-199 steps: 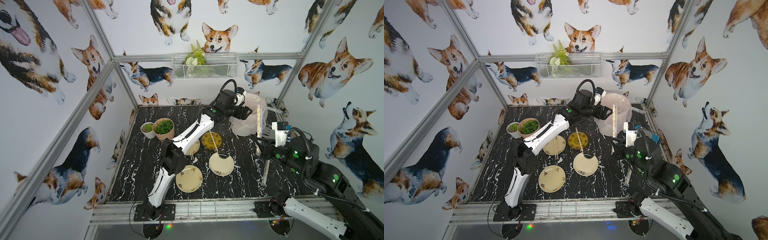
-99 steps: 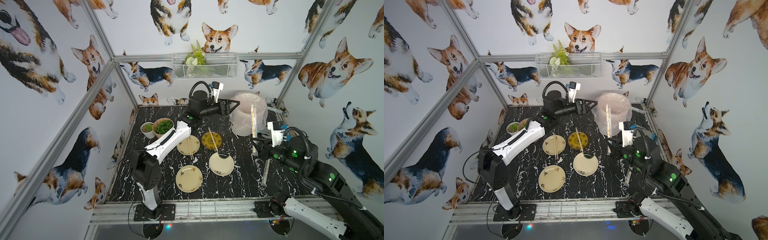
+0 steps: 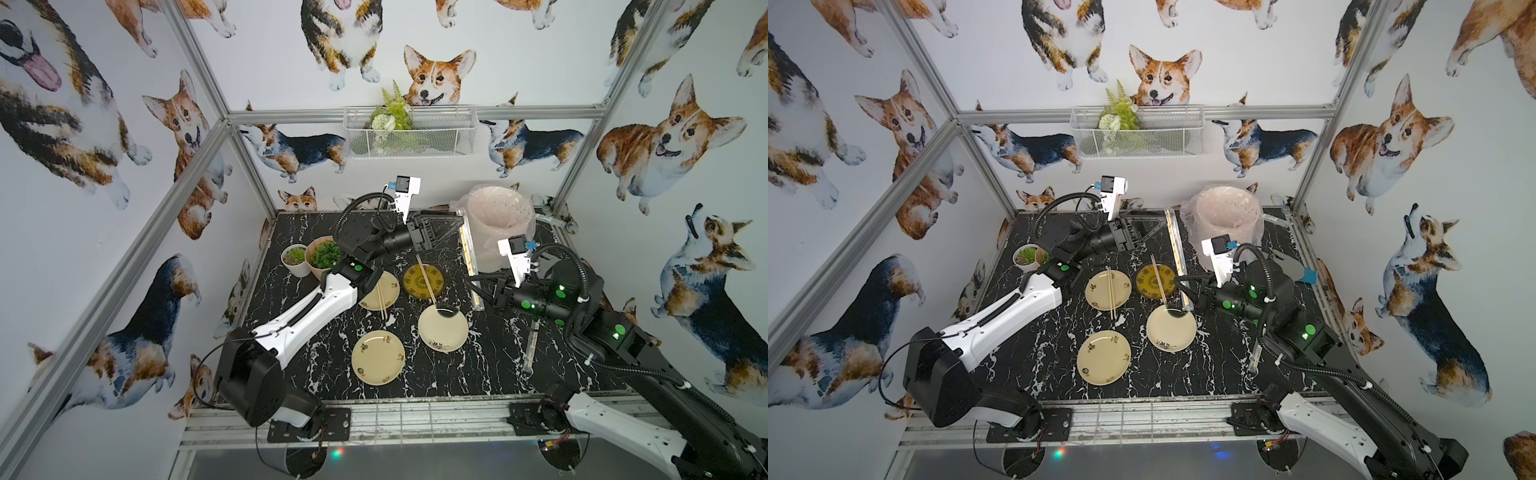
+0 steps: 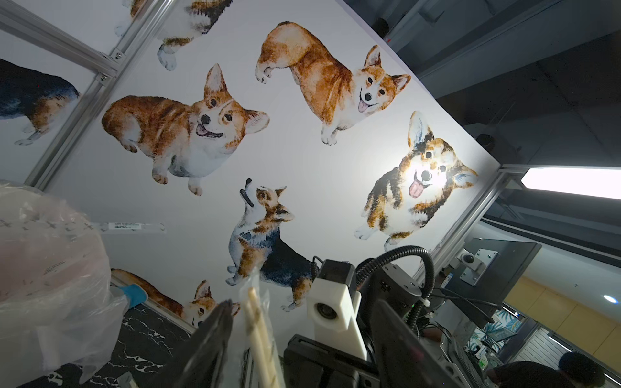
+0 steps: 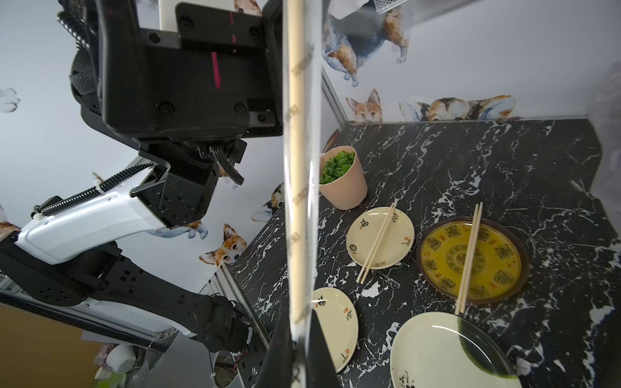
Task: Remove the packaging of disposable chopsticks
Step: Remove the packet bag from the disposable chopsticks.
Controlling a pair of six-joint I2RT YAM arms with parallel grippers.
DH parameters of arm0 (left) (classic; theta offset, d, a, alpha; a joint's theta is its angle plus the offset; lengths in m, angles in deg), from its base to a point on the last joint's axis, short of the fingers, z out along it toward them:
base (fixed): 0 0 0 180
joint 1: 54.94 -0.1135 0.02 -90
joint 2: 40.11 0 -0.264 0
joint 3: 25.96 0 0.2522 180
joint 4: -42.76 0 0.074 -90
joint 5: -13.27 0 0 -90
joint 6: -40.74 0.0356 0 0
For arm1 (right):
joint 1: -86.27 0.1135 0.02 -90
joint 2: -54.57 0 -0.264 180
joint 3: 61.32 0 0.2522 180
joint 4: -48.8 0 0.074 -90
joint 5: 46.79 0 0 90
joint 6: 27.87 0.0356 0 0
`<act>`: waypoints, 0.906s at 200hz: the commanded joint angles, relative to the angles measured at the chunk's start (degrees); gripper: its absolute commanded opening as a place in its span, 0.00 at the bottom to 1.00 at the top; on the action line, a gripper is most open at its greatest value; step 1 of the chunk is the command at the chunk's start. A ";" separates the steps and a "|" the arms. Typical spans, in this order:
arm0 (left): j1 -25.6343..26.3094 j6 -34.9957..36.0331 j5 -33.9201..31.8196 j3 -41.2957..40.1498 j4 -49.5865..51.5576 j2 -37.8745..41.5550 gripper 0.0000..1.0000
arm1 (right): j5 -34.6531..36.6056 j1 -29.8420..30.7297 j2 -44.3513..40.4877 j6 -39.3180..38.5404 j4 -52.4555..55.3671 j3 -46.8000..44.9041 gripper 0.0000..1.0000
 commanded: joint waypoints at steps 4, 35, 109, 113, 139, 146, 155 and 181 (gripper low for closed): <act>0.34 2.10 0.55 -0.62 1.63 1.78 0.49 | -4.30 -0.05 1.58 2.63 -6.96 -0.13 0.00; 0.37 3.67 -0.09 -0.85 3.82 2.45 0.25 | -6.59 -0.05 3.83 3.70 -8.64 -0.16 0.00; 3.74 7.96 -5.01 -7.22 11.90 6.20 0.00 | -2.21 -0.64 6.16 2.66 -9.09 3.31 0.00; 4.26 8.46 -5.34 -7.57 12.81 6.43 0.00 | -2.01 -0.94 6.46 2.74 -9.45 3.50 0.00; 7.62 9.76 -8.04 -10.52 15.06 7.70 0.00 | -4.47 -3.97 8.26 5.79 -15.82 3.17 0.00; 8.27 9.55 -8.45 -11.20 15.06 7.81 0.00 | -5.35 -4.66 8.97 6.66 -17.19 3.41 0.00; 8.93 9.27 -8.91 -11.94 14.91 7.89 0.00 | -6.01 -5.20 9.74 7.38 -18.46 3.61 0.00; 9.86 7.98 -10.29 -14.62 12.89 8.46 0.00 | -4.83 -5.58 9.65 7.89 -21.07 3.66 0.00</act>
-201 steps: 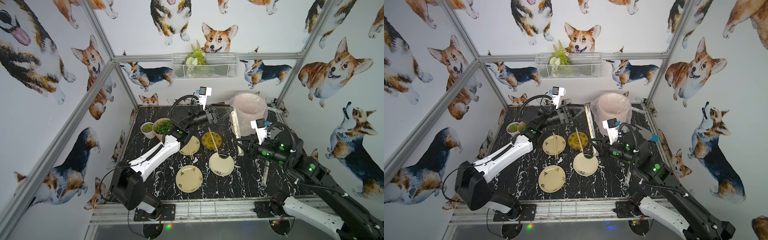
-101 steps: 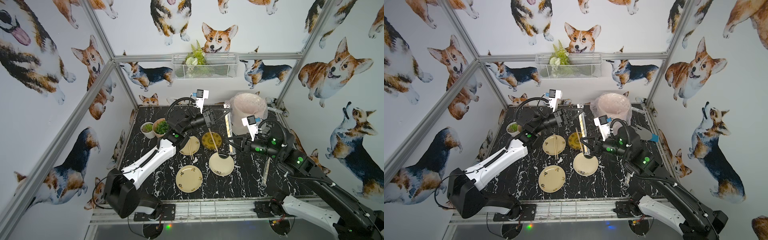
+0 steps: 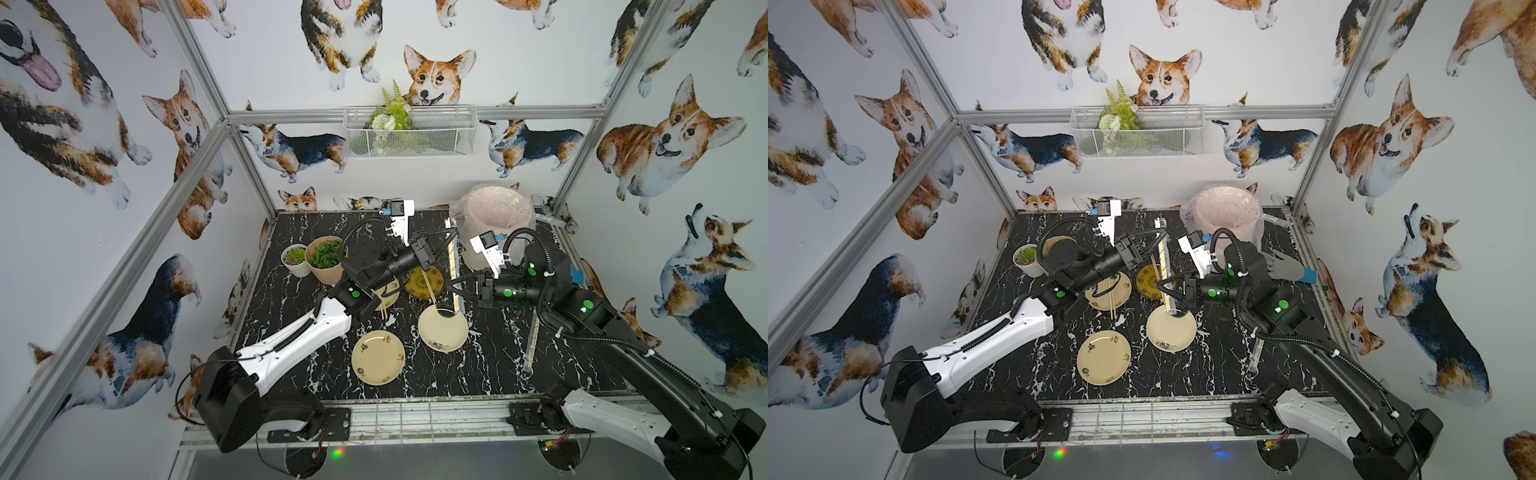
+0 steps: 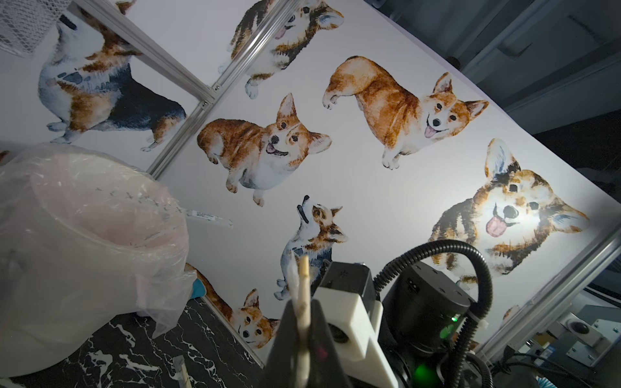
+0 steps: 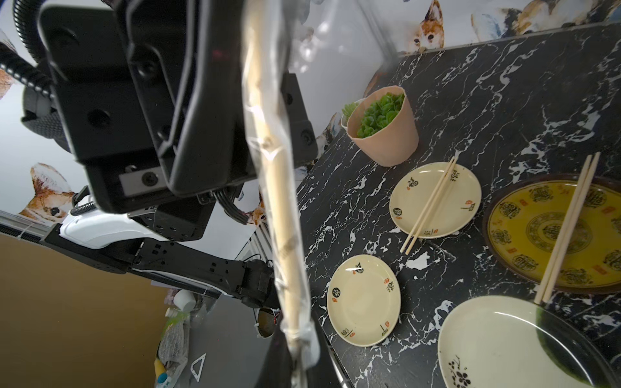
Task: Remove the packaging of disposable chopsticks
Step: Remove the packet bag from the disposable chopsticks.
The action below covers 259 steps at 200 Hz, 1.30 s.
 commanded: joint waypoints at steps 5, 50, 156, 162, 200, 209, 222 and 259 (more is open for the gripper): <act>1.85 -0.85 11.83 -2.91 5.12 0.71 0.00 | 10.93 -1.27 -0.30 5.31 -20.05 1.56 0.00; 2.02 -3.16 11.49 -5.52 2.76 0.91 0.00 | 13.25 -2.50 -1.92 5.37 -19.08 1.50 0.00; 5.37 -10.29 12.26 -8.32 -4.67 -1.17 0.00 | 17.03 -6.40 -3.49 6.44 -22.42 -1.06 0.00; 5.39 -10.51 12.20 -8.65 -4.68 -0.99 0.00 | 17.05 -7.03 -3.77 6.58 -22.42 -1.20 0.00; 6.50 -11.94 11.47 -10.96 -5.04 -0.02 0.00 | 15.43 -9.41 -3.43 7.87 -24.11 -2.70 0.00; 7.09 -12.53 11.48 -10.74 -5.60 -0.22 0.00 | 15.31 -9.40 -3.10 8.10 -24.48 -3.02 0.00; 7.87 -13.44 11.60 -10.34 -6.94 -0.71 0.00 | 14.44 -9.47 -2.43 8.65 -25.34 -3.32 0.00; 6.80 -14.24 9.41 -10.01 -8.65 0.01 0.00 | 8.38 -9.41 -0.52 9.83 -26.04 -3.93 0.00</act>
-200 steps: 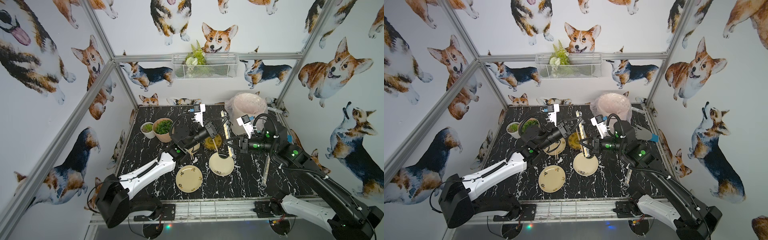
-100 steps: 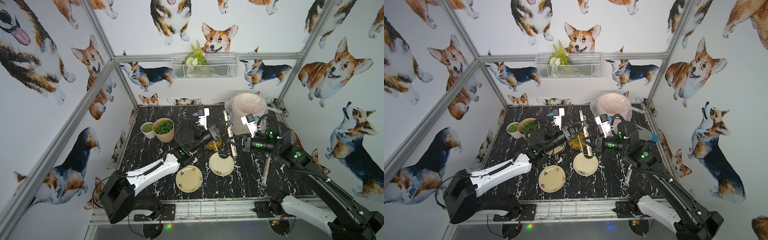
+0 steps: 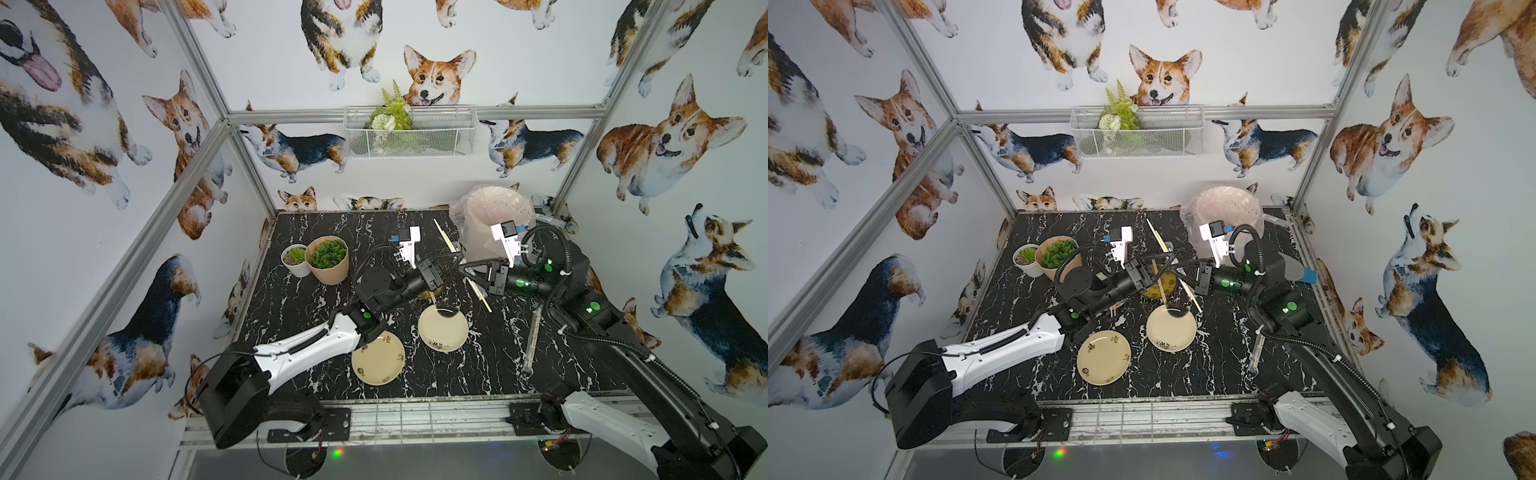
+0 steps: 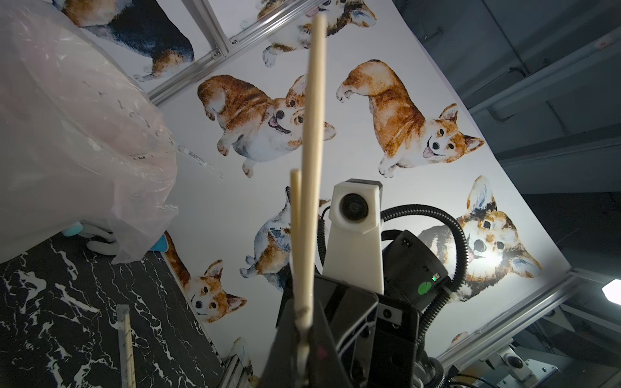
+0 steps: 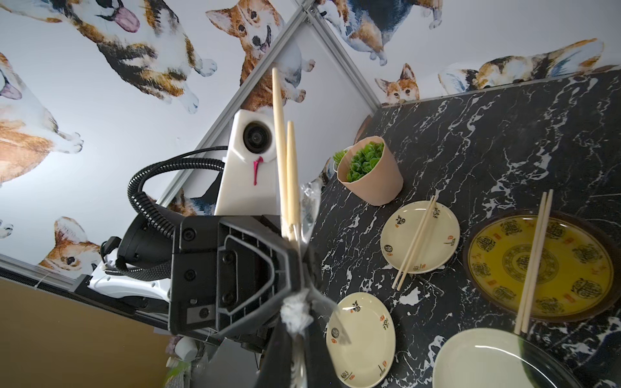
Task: Remove the packaging of disposable chopsticks
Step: Remove the packet bag from the disposable chopsticks.
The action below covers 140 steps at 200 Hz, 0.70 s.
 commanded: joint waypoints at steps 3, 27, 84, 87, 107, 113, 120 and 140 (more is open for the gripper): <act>0.40 0.47 15.60 -0.06 2.82 1.16 0.00 | 11.24 -0.86 0.99 4.04 -15.44 -0.20 0.00; -3.21 2.12 12.25 0.07 6.45 4.01 0.00 | 8.65 -0.86 0.44 3.75 -12.01 -0.90 0.00; -11.94 6.00 10.44 3.84 16.69 10.81 0.00 | 2.12 -0.82 -0.36 1.41 -4.84 -2.28 0.49; -12.38 6.25 10.40 3.96 17.31 11.26 0.00 | 2.12 -0.86 -0.74 1.09 -4.32 -2.36 0.50; -14.87 8.95 10.27 5.05 22.29 14.28 0.00 | 3.78 -0.84 -4.18 -2.02 0.18 -2.55 0.52; -15.43 10.29 10.34 5.71 24.43 15.16 0.00 | 3.84 -0.81 -5.05 -3.08 1.51 -2.39 0.52; -15.90 12.01 10.42 6.66 26.93 15.89 0.00 | 3.18 -0.82 -5.63 -4.64 3.04 -2.17 0.49; -16.95 15.75 11.70 9.73 33.28 16.78 0.00 | -1.22 -0.77 -5.99 -9.09 7.59 -1.74 0.18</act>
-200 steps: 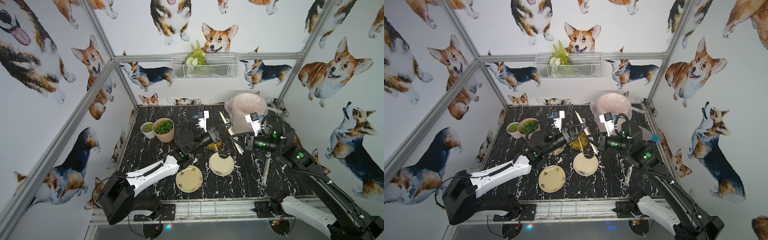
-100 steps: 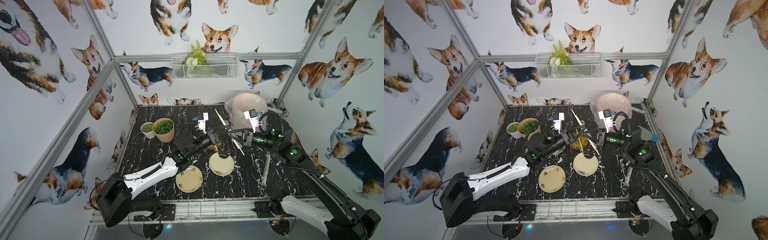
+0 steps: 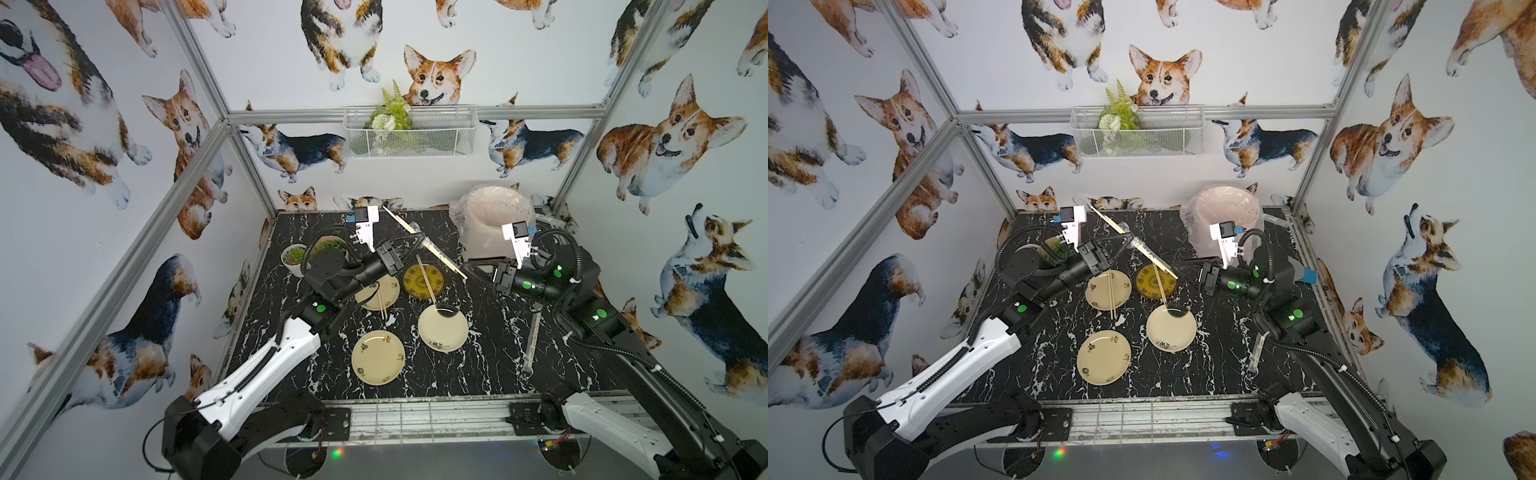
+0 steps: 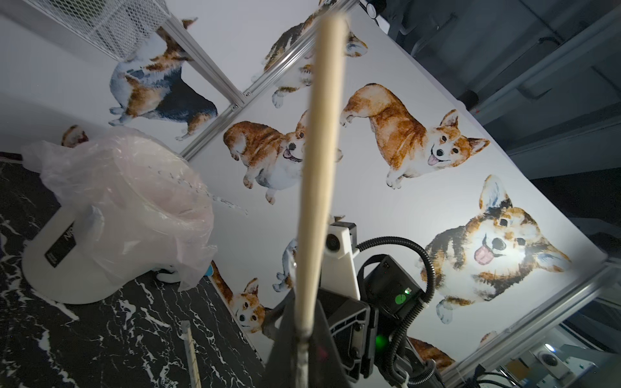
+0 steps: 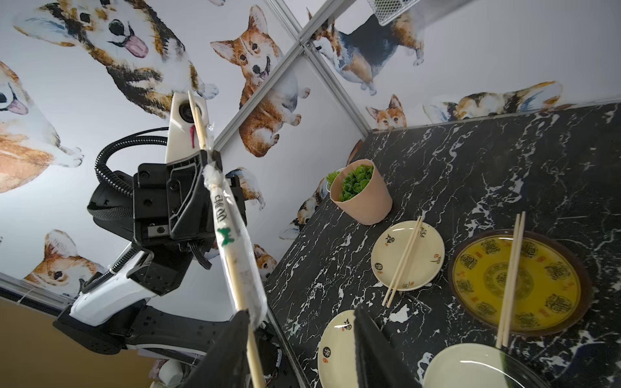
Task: Remove the packaging of disposable chopsticks
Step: Remove the packet bag from the disposable chopsticks.
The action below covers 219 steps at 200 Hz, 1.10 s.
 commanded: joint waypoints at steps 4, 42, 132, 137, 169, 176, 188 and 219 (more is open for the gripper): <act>-1.28 7.33 2.45 4.09 10.19 1.22 0.00 | -4.08 0.10 -0.58 -7.78 7.82 0.53 0.11; -1.64 10.13 7.63 8.80 13.28 0.71 0.00 | -9.31 1.85 -1.73 -11.82 5.64 -2.49 0.00; -1.63 9.14 11.66 10.56 11.78 -0.02 0.00 | -13.28 6.65 2.84 -9.88 -3.30 -1.37 0.00; -1.64 9.08 11.64 10.48 11.59 -0.06 0.00 | -13.36 6.67 2.92 -9.73 -3.56 -1.37 0.00; -1.54 9.12 11.43 10.30 11.33 -0.15 0.00 | -14.45 6.87 3.02 -8.65 -5.11 -1.46 0.00; -1.53 9.11 11.61 10.30 11.32 -0.23 0.00 | -14.46 6.92 3.02 -8.54 -5.33 -1.41 0.00; -1.55 9.17 11.62 10.30 11.32 -0.27 0.00 | -14.59 6.84 2.85 -8.30 -5.70 -1.46 0.00; -1.55 9.71 10.78 10.09 12.11 0.27 0.00 | -15.47 7.03 3.19 -8.01 -5.92 -1.46 0.00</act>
